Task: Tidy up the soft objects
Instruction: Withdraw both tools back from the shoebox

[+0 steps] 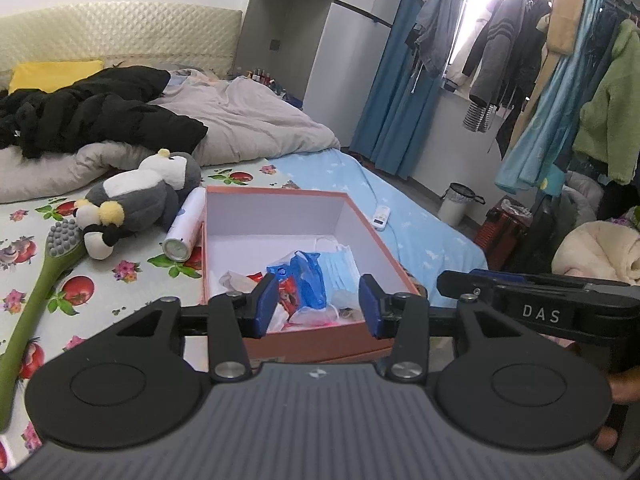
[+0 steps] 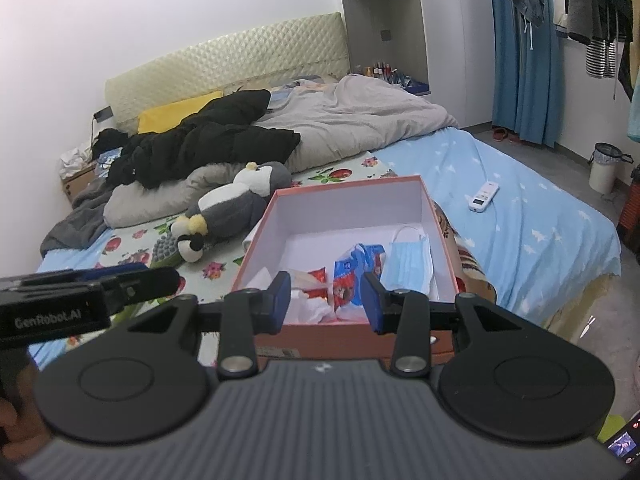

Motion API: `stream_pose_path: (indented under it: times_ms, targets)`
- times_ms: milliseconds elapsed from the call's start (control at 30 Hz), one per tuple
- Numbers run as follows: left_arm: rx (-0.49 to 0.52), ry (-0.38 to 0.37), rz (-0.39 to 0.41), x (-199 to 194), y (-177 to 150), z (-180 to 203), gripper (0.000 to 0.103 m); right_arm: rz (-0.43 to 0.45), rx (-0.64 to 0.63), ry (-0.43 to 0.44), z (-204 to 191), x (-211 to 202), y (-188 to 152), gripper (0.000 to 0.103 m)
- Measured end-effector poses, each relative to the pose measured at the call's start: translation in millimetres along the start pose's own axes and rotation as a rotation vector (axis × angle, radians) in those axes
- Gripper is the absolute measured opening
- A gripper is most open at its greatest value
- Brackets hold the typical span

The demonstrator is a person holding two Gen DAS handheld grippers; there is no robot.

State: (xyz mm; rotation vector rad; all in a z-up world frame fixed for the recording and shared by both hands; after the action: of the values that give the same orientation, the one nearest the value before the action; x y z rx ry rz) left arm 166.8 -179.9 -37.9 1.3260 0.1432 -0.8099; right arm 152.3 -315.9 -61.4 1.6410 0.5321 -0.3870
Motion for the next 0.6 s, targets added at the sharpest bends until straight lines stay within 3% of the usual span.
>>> stream_pose_path:
  times_ms: [233, 600]
  targets:
    - [0.026, 0.033, 0.006, -2.7, -22.2, -3.6, 0.057, -0.004, -0.009, -0.008, 1.2, -2.6, -21.5, 0.042]
    - [0.016, 0.036, -0.031, 6.8, -36.6, -5.1, 0.057, -0.006, -0.002, -0.012, 1.4, 1.4, -25.2, 0.042]
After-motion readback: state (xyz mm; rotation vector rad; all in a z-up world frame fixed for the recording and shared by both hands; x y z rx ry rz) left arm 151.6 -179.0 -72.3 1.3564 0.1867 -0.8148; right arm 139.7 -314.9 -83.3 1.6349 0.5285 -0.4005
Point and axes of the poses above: each gripper's, at about its wrist camera, not at the fingertips, and x roughly the way its jaws point, z to its right, y to its top, the point moved 10 cm from there along x, roughly the way its jaws point, and after that the axes turned 3 degrees about -x, right-handed, at the moved point
